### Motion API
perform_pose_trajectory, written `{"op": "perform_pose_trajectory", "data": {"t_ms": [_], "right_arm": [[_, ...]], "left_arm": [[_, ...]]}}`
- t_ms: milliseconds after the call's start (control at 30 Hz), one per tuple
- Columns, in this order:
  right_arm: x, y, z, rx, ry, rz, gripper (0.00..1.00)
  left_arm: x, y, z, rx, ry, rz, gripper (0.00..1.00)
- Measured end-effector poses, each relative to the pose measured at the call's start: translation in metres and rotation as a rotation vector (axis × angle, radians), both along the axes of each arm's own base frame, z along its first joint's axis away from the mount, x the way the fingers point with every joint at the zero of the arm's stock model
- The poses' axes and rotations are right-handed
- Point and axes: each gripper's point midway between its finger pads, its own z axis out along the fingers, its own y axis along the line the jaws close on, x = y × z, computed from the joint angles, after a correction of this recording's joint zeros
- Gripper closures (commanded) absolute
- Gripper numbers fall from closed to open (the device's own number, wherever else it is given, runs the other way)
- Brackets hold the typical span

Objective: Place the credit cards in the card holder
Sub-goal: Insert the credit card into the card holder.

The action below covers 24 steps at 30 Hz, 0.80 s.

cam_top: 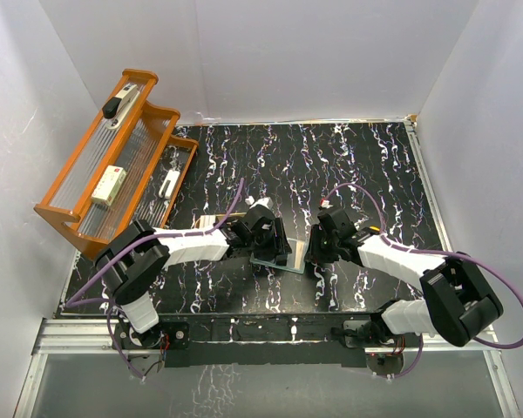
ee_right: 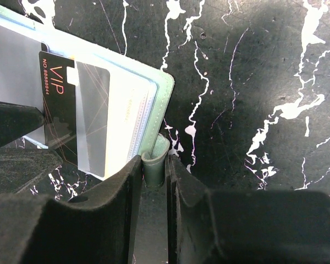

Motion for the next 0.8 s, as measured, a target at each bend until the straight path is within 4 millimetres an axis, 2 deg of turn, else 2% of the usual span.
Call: {"op": "perform_pose_trajectory", "data": {"t_ms": [333,800], "right_arm": [[0.002,0.002,0.0,0.009,-0.004,0.004,0.8],[0.008,0.006,-0.001,-0.001,-0.022,0.038,0.83]], "left_arm": [[0.0,-0.009,-0.006,-0.01,0.005,-0.044,0.47],[-0.002,-0.018,-0.002,-0.008,-0.071,-0.137,0.53]]}}
